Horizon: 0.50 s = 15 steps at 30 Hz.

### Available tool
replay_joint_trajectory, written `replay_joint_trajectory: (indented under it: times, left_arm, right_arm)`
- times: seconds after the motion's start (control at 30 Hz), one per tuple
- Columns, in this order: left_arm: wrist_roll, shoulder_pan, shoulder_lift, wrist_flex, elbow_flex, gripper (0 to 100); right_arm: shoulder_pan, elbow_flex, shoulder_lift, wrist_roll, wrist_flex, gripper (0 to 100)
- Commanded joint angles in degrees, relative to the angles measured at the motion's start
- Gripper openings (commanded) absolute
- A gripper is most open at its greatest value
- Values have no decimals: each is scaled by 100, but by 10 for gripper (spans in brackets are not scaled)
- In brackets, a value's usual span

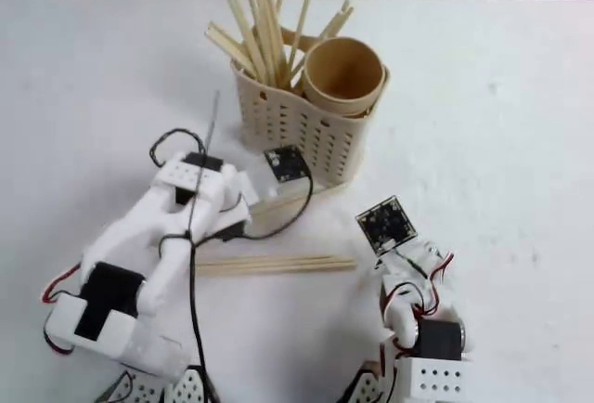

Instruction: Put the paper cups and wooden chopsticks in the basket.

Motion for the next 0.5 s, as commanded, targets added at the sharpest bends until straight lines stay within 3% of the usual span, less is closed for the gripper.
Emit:
replay_joint_trajectory:
  times: [0.0, 0.27, 0.47]
  left_arm:
    - [26, -233, -4, 97, -404, 24]
    - [-492, -259, -4, 1424, -1310, 22]
    - [-422, -207, -4, 2110, -1732, 59]
  right_arm:
    - [-31, 53, -31, 35, -48, 70]
    - [-31, 53, -31, 35, -48, 70]
    - [-31, 53, -31, 35, -48, 70]
